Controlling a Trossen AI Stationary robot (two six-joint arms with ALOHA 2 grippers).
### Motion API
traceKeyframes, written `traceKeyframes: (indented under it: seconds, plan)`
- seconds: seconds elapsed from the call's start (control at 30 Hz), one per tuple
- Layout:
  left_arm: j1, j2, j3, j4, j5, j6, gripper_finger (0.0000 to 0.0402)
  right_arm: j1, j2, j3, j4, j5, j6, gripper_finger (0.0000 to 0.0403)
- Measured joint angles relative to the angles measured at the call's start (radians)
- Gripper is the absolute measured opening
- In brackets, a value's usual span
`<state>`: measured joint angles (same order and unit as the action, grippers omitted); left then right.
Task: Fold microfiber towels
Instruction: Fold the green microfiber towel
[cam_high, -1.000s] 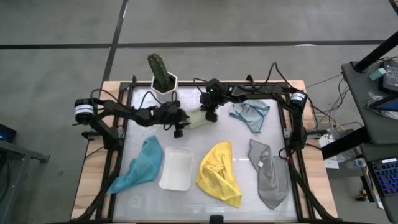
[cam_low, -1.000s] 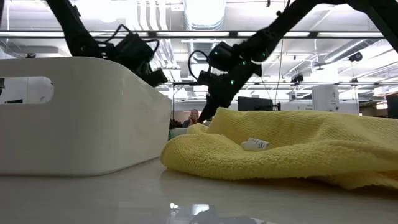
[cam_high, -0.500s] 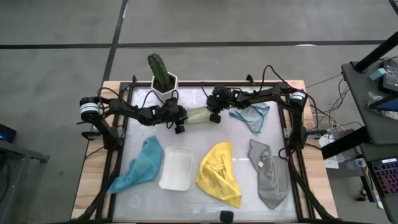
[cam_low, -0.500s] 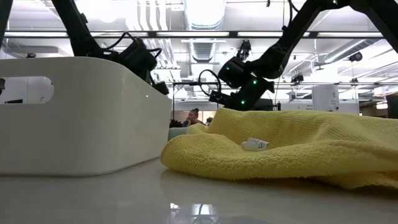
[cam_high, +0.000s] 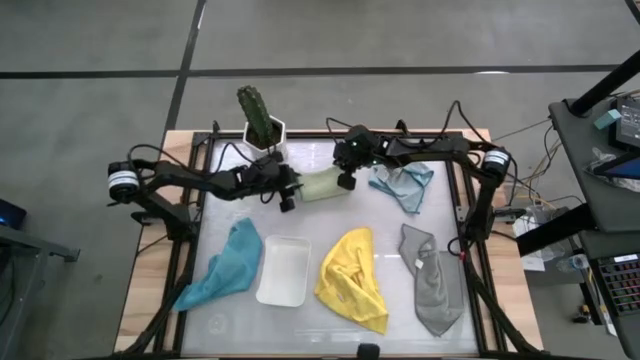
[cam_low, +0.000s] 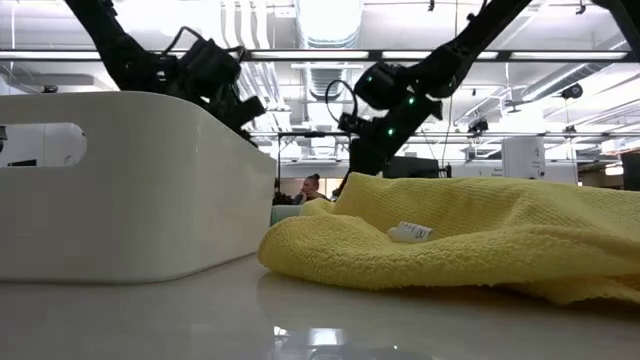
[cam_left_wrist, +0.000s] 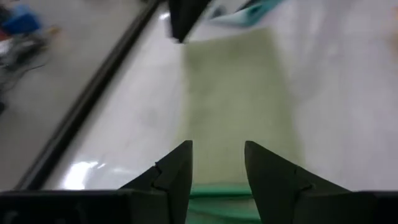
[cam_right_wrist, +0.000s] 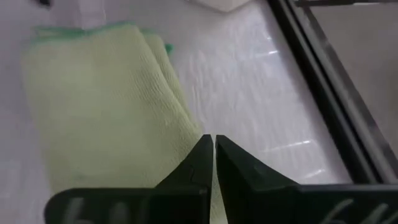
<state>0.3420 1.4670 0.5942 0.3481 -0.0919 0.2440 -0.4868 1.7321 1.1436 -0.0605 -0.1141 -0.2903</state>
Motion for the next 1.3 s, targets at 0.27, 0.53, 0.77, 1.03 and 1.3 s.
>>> traceKeyframes:
  seconds: [0.27,0.53,0.77,1.03,1.3]
  plan:
    - [-0.057,0.028,-0.012,0.004,0.135,-0.002,0.0103,0.068,-0.064,-0.127,0.057,-0.077,0.076,0.0013]
    - [-0.044,0.087,-0.012,0.0,0.035,-0.028,0.0012,0.094,-0.008,-0.237,0.206,-0.069,0.141,0.0013]
    - [-0.041,0.069,-0.011,-0.023,-0.033,-0.024,0.0008,0.094,-0.015,-0.22,0.183,-0.069,0.136,0.0013]
    - [-0.026,0.033,-0.02,-0.122,-0.057,0.0,0.0008,0.07,0.007,-0.006,0.043,-0.158,0.048,0.0013]
    - [0.007,0.053,-0.027,-0.088,-0.072,0.055,0.0008,0.018,0.199,0.256,-0.016,-0.404,0.032,0.002]
